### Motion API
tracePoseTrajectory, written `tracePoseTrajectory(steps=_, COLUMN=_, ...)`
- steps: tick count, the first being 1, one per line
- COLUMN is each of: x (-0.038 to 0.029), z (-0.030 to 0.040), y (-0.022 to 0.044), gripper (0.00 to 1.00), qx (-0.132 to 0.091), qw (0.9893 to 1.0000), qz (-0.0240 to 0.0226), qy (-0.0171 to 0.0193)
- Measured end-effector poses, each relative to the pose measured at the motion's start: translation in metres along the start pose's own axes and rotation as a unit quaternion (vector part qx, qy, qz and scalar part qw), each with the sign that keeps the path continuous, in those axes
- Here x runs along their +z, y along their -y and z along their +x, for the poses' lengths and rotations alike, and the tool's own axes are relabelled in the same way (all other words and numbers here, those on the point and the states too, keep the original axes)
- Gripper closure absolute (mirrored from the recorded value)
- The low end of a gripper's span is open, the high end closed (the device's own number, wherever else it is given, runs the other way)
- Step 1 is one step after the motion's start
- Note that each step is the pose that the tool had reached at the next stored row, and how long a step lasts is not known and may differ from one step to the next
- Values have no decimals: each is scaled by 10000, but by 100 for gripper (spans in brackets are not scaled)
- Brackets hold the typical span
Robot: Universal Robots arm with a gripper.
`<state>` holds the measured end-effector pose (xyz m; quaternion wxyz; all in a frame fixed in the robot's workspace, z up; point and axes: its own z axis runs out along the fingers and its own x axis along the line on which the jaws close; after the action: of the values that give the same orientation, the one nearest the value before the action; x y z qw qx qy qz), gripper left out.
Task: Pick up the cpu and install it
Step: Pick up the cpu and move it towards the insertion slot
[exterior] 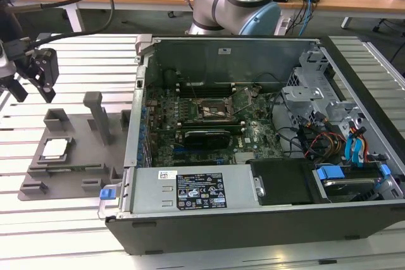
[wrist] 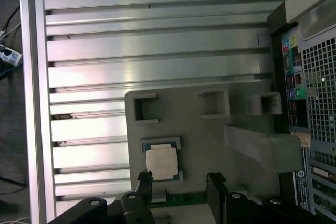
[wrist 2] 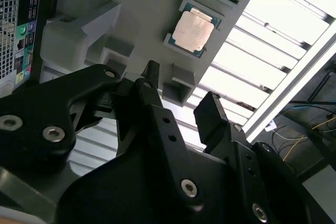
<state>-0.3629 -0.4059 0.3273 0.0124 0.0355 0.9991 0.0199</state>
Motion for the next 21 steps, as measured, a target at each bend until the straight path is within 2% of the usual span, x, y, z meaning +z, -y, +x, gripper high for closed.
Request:
tracePoseTrajectory(steps=9, x=98, z=2, y=4, gripper=45, qx=0, qw=10000, qz=0, qy=0)
tracePoseTrajectory(steps=21, x=185, z=4, y=8, gripper=45, qx=0, qw=10000, qz=0, qy=0)
